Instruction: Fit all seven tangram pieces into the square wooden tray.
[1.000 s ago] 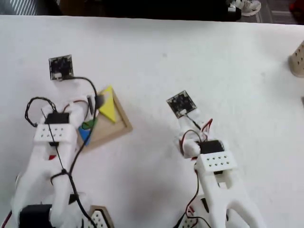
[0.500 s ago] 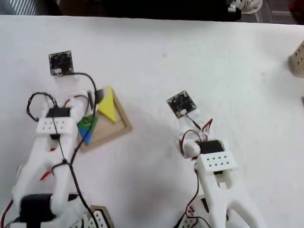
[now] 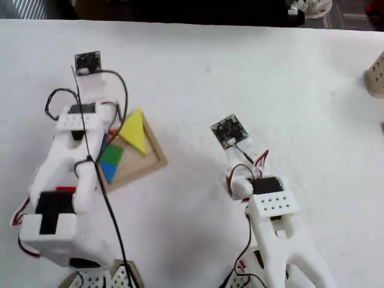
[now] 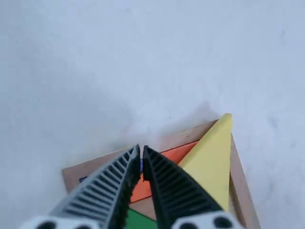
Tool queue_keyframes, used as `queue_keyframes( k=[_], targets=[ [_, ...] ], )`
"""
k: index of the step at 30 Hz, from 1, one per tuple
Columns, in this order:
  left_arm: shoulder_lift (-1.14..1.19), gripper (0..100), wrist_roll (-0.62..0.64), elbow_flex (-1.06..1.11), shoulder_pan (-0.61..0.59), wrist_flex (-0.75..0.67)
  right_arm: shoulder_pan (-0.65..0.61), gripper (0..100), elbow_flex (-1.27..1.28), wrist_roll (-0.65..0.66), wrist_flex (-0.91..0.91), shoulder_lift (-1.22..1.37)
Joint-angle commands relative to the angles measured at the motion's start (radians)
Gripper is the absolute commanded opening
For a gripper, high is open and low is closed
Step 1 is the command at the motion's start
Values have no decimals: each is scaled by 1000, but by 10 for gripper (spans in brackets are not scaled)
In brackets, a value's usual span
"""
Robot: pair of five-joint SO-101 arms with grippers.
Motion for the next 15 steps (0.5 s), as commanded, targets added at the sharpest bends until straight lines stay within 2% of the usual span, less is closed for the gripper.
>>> queue_keyframes(
  k=[1,8,15],
  targets=[
    [12,24,11,-63,12,8,5,18,-5,2,-19,-4],
    [13,24,5,-54,76,71,5,18,-5,2,-19,-4],
    [15,24,3,-49,90,120,7,18,-5,2,-19,-5]
  ],
)
